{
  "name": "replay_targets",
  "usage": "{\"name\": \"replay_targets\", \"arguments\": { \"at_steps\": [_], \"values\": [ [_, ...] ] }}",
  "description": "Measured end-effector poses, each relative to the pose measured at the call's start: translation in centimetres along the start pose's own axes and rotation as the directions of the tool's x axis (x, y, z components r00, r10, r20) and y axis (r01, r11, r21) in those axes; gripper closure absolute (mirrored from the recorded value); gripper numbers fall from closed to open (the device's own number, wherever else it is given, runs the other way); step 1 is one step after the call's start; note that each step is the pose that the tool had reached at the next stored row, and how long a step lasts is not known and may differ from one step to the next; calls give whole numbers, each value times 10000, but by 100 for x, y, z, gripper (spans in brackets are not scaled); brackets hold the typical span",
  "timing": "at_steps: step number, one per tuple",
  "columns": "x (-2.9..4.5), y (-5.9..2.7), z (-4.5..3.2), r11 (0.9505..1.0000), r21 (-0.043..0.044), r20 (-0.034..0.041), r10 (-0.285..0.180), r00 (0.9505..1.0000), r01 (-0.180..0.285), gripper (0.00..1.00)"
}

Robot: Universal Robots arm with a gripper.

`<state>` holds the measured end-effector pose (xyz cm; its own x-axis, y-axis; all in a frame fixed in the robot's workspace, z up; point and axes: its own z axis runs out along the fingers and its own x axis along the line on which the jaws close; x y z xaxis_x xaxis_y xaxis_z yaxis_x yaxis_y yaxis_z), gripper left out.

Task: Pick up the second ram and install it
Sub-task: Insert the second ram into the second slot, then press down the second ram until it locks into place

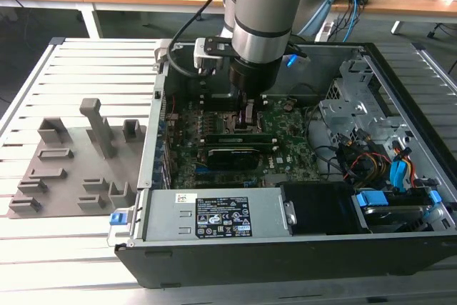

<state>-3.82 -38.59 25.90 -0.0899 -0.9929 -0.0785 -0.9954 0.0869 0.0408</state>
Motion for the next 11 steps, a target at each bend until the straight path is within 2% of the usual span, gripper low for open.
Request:
{"name": "replay_targets", "arguments": {
  "at_steps": [6, 7, 8, 9, 11],
  "values": [
    [0, -1, 0, 10000, -1, 3, -1, 10000, 1, 89],
    [-2, -27, 1, 10000, -4, 3, -1, 10000, 1, 89],
    [-12, -158, 20, 10000, -94, -7, 7, 10000, -7, 89],
    [-18, -253, 43, 9999, -156, -13, 13, 10000, -13, 89],
    [-32, -453, 113, 9997, -224, -18, 19, 10000, -19, 89]
  ]
}}
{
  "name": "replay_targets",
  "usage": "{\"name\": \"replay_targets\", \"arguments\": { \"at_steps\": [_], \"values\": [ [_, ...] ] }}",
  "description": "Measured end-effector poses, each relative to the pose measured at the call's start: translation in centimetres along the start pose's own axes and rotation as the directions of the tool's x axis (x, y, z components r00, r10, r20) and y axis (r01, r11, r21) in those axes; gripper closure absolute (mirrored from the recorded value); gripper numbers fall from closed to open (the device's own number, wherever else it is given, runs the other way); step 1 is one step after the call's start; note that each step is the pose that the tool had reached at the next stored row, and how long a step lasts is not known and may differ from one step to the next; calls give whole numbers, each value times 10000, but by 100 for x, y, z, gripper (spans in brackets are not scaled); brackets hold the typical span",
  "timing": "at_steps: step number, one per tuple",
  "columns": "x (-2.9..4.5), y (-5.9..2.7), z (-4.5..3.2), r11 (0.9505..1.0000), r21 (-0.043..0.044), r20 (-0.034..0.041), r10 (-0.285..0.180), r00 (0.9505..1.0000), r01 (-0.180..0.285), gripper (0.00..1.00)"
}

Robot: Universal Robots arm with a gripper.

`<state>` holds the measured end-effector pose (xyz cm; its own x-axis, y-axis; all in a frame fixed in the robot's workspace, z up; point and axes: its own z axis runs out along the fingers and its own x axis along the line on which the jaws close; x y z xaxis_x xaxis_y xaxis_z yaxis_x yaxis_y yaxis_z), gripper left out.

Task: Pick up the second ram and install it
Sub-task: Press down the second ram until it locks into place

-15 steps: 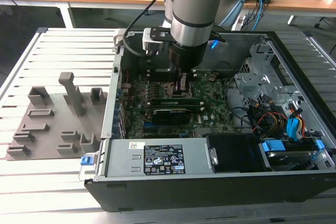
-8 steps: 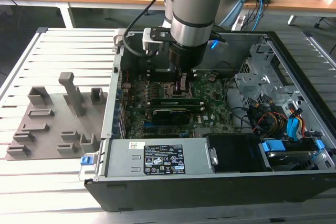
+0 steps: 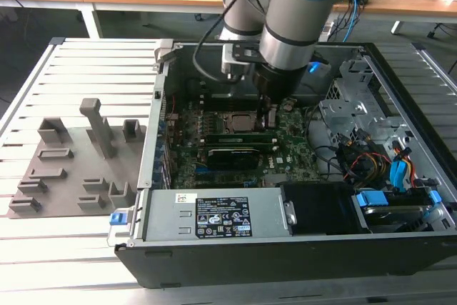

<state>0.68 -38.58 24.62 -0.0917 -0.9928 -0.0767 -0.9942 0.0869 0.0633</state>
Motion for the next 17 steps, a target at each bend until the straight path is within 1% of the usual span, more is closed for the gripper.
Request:
{"name": "replay_targets", "arguments": {
  "at_steps": [1, 2, 3, 5, 6, 7, 8, 9, 10, 11, 12, 13, 14, 15, 17],
  "values": [
    [-8, -123, 44, 10000, -22, -1, 1, 10000, -1, 89],
    [-8, -166, 84, 10000, -36, -3, 1, 10000, -1, 89],
    [-4, -174, 138, 10000, -48, -5, 4, 10000, -4, 89],
    [-1, -176, 165, 10000, -52, -13, 3, 10000, -3, 89],
    [3, -177, 177, 10000, -55, -2, 3, 10000, -3, 89],
    [2, -177, 169, 10000, -54, 8, 2, 10000, -2, 89],
    [-2, -173, 114, 10000, -51, 18, 3, 10000, -2, 89],
    [1, -82, 56, 10000, -11, 63, -5, 10000, 5, 89],
    [8, -12, 59, 10000, 7, 95, -9, 10000, 9, 89],
    [21, 123, 69, 10000, 31, 116, -13, 9999, 13, 89],
    [36, 283, 86, 10000, 50, 120, -14, 9999, 13, 89],
    [43, 355, 94, 10000, 58, 121, -15, 9999, 14, 89],
    [52, 447, 106, 10000, 69, 124, -15, 9999, 14, 89],
    [63, 558, 119, 10000, 82, 124, -16, 9999, 15, 89],
    [74, 667, 137, 9999, 99, 127, -18, 9999, 17, 89]
  ]
}}
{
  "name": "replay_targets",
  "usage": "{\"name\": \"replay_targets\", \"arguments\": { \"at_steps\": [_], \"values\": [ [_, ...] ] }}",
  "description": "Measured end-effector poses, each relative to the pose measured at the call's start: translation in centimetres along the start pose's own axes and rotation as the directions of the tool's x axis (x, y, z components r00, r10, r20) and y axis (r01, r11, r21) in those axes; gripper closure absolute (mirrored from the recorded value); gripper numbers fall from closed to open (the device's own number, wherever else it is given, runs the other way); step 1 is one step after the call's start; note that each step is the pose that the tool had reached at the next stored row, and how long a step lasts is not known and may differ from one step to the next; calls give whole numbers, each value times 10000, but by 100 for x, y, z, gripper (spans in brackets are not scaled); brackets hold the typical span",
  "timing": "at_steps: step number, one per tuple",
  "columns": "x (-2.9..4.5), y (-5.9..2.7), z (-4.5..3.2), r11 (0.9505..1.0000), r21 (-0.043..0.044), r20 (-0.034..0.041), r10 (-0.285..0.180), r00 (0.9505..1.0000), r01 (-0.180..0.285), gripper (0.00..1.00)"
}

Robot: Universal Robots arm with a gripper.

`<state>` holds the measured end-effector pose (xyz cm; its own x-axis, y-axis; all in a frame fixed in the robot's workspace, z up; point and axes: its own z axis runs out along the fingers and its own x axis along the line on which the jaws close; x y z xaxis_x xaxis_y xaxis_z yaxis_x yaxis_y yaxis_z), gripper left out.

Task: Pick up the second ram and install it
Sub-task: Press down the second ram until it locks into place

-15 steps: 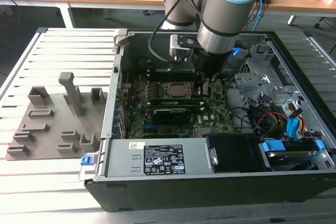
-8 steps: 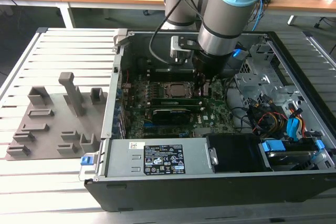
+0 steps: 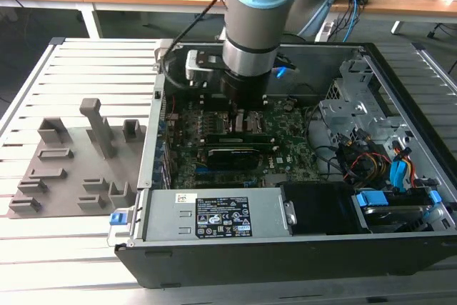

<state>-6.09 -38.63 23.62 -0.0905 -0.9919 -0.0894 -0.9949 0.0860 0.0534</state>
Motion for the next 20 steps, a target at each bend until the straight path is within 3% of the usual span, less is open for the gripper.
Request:
{"name": "replay_targets", "arguments": {
  "at_steps": [1, 4, 10, 11, 12, 13, 16, 19, 20],
  "values": [
    [10, 101, 16, 10000, 18, 4, -3, 10000, 3, 89],
    [21, 200, 38, 10000, 31, 14, -4, 10000, 4, 89],
    [31, 201, 108, 10000, 28, 13, -14, 10000, 14, 89],
    [30, 201, 101, 10000, 31, 20, -15, 10000, 15, 89],
    [21, 204, 20, 10000, 34, 45, -18, 10000, 18, 89],
    [17, 163, -7, 10000, -10, 113, -18, 9999, 18, 89],
    [-12, -156, -22, 9992, -404, 89, 23, 10000, -20, 89],
    [-28, -348, -30, 9983, -584, 71, 41, 10000, -36, 89],
    [-33, -384, -41, 9982, -596, 72, 42, 10000, -38, 89]
  ]
}}
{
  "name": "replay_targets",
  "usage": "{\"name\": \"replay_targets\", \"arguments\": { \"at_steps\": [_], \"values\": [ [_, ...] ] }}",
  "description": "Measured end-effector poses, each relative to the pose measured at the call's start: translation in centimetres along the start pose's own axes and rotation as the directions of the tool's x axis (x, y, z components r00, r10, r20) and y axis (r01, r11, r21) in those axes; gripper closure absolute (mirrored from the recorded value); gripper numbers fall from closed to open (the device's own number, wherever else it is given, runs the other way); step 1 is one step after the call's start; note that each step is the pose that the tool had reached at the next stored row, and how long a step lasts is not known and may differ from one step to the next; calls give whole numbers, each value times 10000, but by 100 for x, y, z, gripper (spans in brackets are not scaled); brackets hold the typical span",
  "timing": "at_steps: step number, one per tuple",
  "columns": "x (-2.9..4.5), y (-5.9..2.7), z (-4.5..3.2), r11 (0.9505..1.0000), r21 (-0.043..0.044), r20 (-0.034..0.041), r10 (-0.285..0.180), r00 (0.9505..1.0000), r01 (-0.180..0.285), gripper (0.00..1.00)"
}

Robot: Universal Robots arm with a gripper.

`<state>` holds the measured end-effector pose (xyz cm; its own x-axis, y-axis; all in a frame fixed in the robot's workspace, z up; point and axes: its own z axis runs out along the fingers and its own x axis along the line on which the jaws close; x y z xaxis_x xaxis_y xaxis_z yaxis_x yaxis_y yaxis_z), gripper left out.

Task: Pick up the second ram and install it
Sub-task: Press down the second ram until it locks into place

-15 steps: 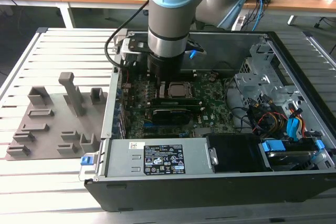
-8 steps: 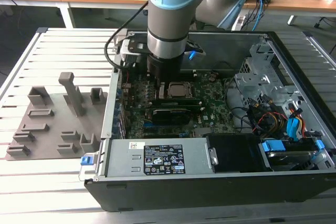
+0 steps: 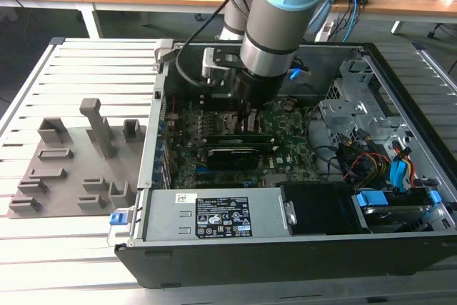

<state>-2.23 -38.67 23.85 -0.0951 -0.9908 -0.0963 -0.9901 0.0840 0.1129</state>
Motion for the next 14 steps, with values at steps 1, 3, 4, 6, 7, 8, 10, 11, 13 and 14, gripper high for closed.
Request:
{"name": "replay_targets", "arguments": {
  "at_steps": [1, 3, 4, 6, 7, 8, 10, 11, 13, 14],
  "values": [
    [-8, -2, -67, 10000, -1, 1, 0, 10000, 0, 89],
    [-18, 10, -177, 10000, -2, -1, 1, 10000, -1, 89],
    [-26, 16, -256, 10000, -1, 1, -1, 10000, 1, 89],
    [-42, 34, -418, 10000, -1, 1, 1, 10000, -1, 89],
    [-50, 44, -502, 10000, -2, 1, 1, 10000, -1, 89],
    [-54, 48, -538, 10000, -2, 1, 0, 10000, 0, 89],
    [-54, 48, -539, 10000, -2, 5, -1, 10000, 1, 89],
    [-54, 48, -540, 10000, -2, 4, 0, 10000, 0, 89],
    [-54, 48, -540, 10000, -2, 5, 0, 10000, 0, 89],
    [-54, 48, -540, 10000, -2, 5, -1, 10000, 1, 89]
  ]
}}
